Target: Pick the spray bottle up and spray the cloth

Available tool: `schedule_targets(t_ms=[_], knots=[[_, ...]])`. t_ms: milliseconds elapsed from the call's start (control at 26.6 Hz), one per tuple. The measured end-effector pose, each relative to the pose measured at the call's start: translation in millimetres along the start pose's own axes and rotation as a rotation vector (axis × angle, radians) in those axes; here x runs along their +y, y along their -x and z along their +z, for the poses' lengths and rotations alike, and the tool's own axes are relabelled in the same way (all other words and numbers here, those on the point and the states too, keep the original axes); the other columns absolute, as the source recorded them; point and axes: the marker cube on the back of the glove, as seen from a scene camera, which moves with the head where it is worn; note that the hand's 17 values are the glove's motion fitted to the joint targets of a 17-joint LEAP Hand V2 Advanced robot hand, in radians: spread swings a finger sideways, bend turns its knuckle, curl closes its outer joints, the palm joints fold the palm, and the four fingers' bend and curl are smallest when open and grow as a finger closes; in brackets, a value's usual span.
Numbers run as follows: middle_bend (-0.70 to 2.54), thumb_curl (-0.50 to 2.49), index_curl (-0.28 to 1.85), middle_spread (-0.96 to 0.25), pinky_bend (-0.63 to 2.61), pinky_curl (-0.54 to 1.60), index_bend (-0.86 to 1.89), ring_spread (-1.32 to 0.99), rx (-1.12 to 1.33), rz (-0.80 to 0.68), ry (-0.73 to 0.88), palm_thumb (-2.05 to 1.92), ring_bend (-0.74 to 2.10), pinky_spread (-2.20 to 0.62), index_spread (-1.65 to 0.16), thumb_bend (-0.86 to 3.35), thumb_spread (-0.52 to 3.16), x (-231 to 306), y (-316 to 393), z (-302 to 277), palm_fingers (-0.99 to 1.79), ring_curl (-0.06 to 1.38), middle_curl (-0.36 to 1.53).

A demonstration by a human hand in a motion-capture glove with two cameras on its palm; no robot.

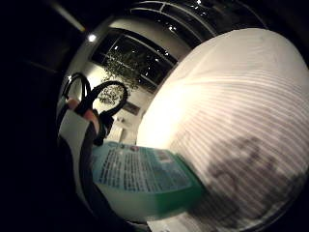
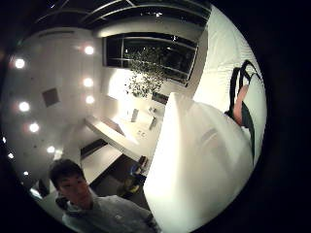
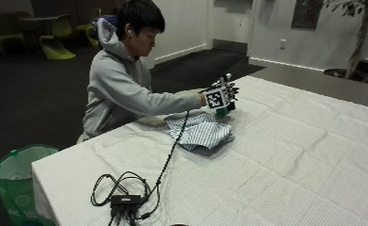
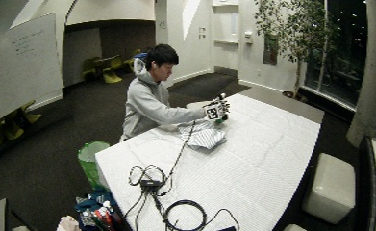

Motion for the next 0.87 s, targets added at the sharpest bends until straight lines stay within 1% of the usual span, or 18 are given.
schedule_targets(t_ms=[75, 226, 263, 301, 339, 414, 489, 602, 753, 866], knots=[[0.6, 0.73, 0.55, -0.04, 0.43, 0.43, 0.5, -0.16, 0.029, 0.002, 0.075, 0.95, 0.49, -0.31, -0.15, -0.03, 0.12, 4.7, -2.0, -3.0, 1.29, 0.45, 0.48], [0.46, 0.74, 0.51, -0.06, 0.54, 0.44, 0.26, -0.16, 0.09, 0.015, 0.269, 0.96, 0.44, -0.29, -0.18, -0.03, 0.21, 26.0, -4.8, -22.1, 1.0, 0.43, 0.45], [0.41, 0.74, 0.48, -0.06, 0.59, 0.46, 0.15, -0.15, 0.094, 0.019, 0.301, 0.97, 0.45, -0.26, -0.19, -0.01, 0.28, 30.9, -3.2, -29.3, 0.89, 0.44, 0.44], [0.42, 0.74, 0.48, -0.05, 0.58, 0.46, 0.12, -0.14, 0.093, 0.022, 0.32, 0.97, 0.42, -0.23, -0.21, 0.0, 0.35, 34.8, -0.5, -36.6, 0.81, 0.44, 0.44], [0.36, 0.73, 0.47, -0.06, 0.56, 0.46, 0.09, -0.13, 0.09, 0.024, 0.319, 0.96, 0.42, -0.19, -0.22, -0.02, 0.4, 37.1, 2.8, -43.0, 0.64, 0.44, 0.43], [0.31, 0.72, 0.45, -0.06, 0.58, 0.49, 0.06, -0.12, 0.087, 0.02, 0.26, 0.95, 0.42, -0.14, -0.24, -0.03, 0.47, 37.2, 10.1, -52.3, 0.47, 0.45, 0.42], [0.26, 0.71, 0.41, -0.06, 0.6, 0.49, 0.04, -0.11, 0.077, 0.012, 0.192, 0.92, 0.41, -0.09, -0.26, -0.04, 0.54, 38.2, 20.6, -60.7, 0.37, 0.45, 0.4], [0.22, 0.68, 0.35, -0.06, 0.61, 0.45, 0.05, -0.1, 0.046, -0.006, 0.167, 0.89, 0.39, -0.03, -0.29, -0.04, 0.62, 51.1, 42.4, -78.2, 0.34, 0.41, 0.38], [0.19, 0.66, 0.31, -0.07, 0.62, 0.43, 0.08, -0.09, 0.124, -0.039, 0.165, 0.86, 0.37, 0.03, -0.31, -0.04, 0.7, 74.9, 50.4, -92.8, 0.32, 0.38, 0.37], [0.19, 0.64, 0.3, -0.07, 0.62, 0.41, 0.1, -0.08, 0.133, -0.048, 0.16, 0.86, 0.37, 0.06, -0.32, -0.03, 0.75, 88.0, 56.2, -99.8, 0.32, 0.37, 0.36]])
